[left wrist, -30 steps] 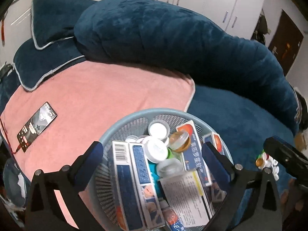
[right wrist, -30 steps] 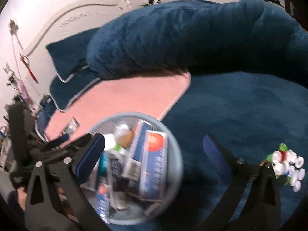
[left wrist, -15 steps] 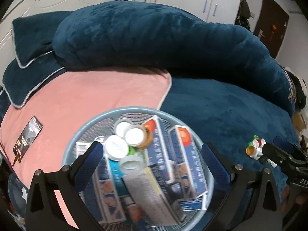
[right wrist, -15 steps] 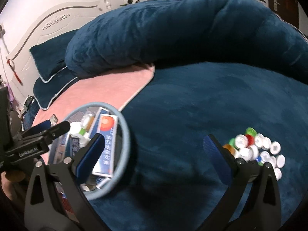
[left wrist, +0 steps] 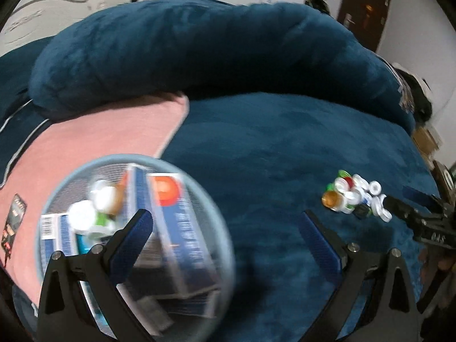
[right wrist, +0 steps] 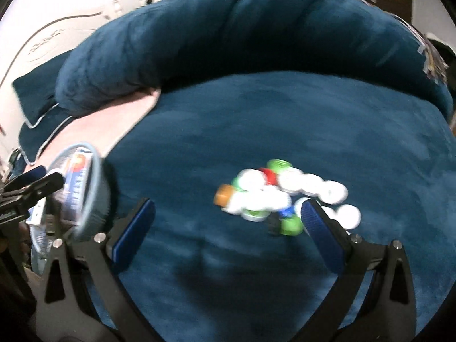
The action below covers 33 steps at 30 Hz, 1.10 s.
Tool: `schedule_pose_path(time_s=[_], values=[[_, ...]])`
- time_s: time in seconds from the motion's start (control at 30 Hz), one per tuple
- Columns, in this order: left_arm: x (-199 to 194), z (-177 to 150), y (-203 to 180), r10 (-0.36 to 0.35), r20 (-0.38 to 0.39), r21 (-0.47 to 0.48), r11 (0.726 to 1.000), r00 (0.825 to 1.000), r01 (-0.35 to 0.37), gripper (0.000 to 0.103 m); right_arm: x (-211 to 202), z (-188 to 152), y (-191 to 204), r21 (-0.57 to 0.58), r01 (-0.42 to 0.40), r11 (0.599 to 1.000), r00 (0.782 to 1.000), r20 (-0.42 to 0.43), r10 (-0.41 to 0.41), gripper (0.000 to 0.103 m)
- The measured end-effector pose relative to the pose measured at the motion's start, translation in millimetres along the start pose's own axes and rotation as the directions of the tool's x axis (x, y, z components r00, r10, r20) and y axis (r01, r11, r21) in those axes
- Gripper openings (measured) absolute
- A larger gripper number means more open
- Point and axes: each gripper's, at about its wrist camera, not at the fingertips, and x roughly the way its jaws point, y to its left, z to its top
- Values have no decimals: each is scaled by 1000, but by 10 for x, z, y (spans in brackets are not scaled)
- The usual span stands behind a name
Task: Organize objects
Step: 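Move both open grippers back from the basket to the cap pile, then grasp a white cap with the right gripper while the left gripper grasps a white printed cap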
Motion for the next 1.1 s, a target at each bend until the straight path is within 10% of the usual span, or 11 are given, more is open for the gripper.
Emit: schedule_pose_path(time_s=[0.63,0.67,0.8,1.1], values=[[783,-219,-1057,-123,-156,113,983,980,142,102,377,-513,-1113,74,149,986,986,-89,-142,101],[817,-231,-1077,-123,-161,115,983,979,143,102,369,-504,-1103,72,136,988,989,-72,-131,98],[914,-233,-1115,-132,-170,112,982,976,152,102,452,-518,-1109,56,100,993,991,-100,-94,30],[1184,-90,-1055,-177,-141,-22,984,974,175,102,335,-641,-1113,114,39,993,995,-99,-27,31]])
